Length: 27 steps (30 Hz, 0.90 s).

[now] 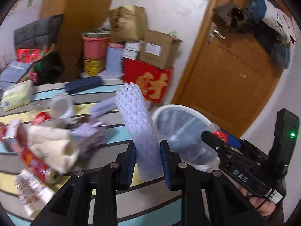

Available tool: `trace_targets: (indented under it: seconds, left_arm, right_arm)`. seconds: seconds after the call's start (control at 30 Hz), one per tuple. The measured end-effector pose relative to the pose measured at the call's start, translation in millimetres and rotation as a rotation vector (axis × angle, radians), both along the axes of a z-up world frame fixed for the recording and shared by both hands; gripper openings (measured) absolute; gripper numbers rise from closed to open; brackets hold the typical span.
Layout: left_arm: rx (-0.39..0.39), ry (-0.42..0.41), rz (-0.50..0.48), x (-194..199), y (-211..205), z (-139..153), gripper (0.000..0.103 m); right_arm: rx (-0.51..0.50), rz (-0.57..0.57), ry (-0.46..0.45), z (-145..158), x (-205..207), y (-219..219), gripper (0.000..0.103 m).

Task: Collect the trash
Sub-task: 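Carry the foam sleeve and plastic cup with both grippers over the white bin, then open both grippers to drop the sleeve and cup into the bin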

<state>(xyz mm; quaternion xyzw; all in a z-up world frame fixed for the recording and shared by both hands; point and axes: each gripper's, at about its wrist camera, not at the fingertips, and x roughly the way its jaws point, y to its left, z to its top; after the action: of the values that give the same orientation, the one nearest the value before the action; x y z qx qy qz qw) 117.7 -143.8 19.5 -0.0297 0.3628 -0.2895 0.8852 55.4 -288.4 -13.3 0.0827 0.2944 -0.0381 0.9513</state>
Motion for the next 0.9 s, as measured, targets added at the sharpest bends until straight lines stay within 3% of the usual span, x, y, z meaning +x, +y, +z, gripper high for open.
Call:
trace_targets:
  seconds: [0.3,0.5,0.73,0.9]
  left_arm:
    - [0.016,0.038,-0.108,20,-71,-16,0.026]
    - [0.078,0.071,-0.167,32,-110,-38,0.026]
    - [0.098,0.101,-0.164,45,-122,-51,0.028]
    - [0.092,0.093,-0.169,45,-122,-51,0.039]
  right_arm:
    - [-0.026,-0.059,0.074,-16,12,-41,0.054]
    - [-0.028,-0.067,0.146,-36,26,-60,0.054]
    - [-0.035,-0.088,0.203,-45,31,-74,0.054]
    - [-0.056,-0.093,0.21,-48,30,-76,0.056]
